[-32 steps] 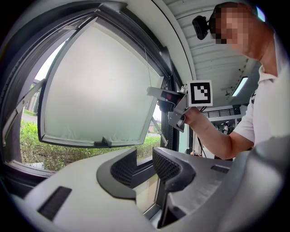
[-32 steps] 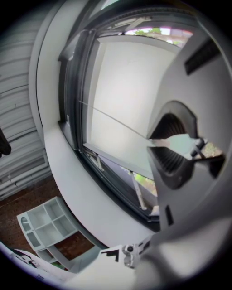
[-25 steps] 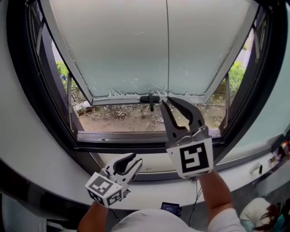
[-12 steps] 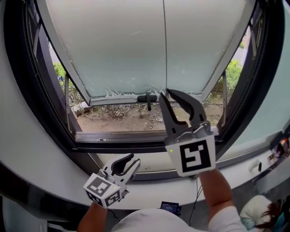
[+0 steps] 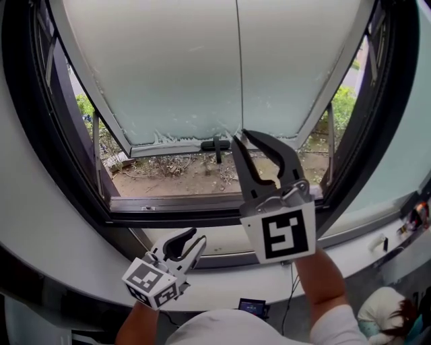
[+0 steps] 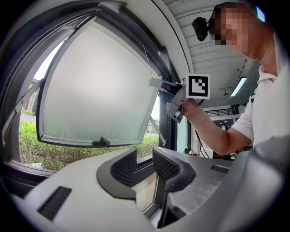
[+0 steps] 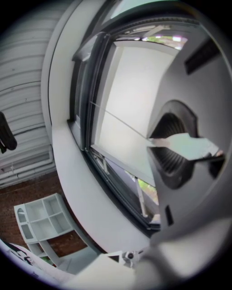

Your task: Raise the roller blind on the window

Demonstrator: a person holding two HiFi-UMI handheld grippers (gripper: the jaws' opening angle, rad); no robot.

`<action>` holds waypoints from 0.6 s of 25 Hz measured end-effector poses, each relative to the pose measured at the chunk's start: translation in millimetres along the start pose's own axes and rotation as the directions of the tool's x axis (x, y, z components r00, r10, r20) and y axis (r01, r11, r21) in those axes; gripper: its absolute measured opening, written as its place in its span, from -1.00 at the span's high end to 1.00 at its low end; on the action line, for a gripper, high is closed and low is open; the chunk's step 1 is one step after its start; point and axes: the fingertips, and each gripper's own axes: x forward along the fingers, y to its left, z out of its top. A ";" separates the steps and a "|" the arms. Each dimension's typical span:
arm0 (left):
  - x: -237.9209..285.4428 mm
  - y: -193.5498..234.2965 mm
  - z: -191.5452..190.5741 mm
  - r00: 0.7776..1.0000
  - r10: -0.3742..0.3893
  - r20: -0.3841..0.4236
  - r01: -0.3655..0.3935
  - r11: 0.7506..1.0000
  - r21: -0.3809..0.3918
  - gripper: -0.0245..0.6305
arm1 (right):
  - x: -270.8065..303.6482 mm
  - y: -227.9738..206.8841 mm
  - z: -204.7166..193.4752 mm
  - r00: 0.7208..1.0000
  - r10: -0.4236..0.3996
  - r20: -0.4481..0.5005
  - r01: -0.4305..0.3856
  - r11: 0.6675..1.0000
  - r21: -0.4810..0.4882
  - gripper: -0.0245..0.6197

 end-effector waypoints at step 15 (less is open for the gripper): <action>-1.7 0.0 2.2 1.000 -0.001 0.006 0.001 1.000 0.001 0.53 | -1.8 -1.0 0.7 0.999 -0.039 -0.003 0.039 0.998 -0.057 0.74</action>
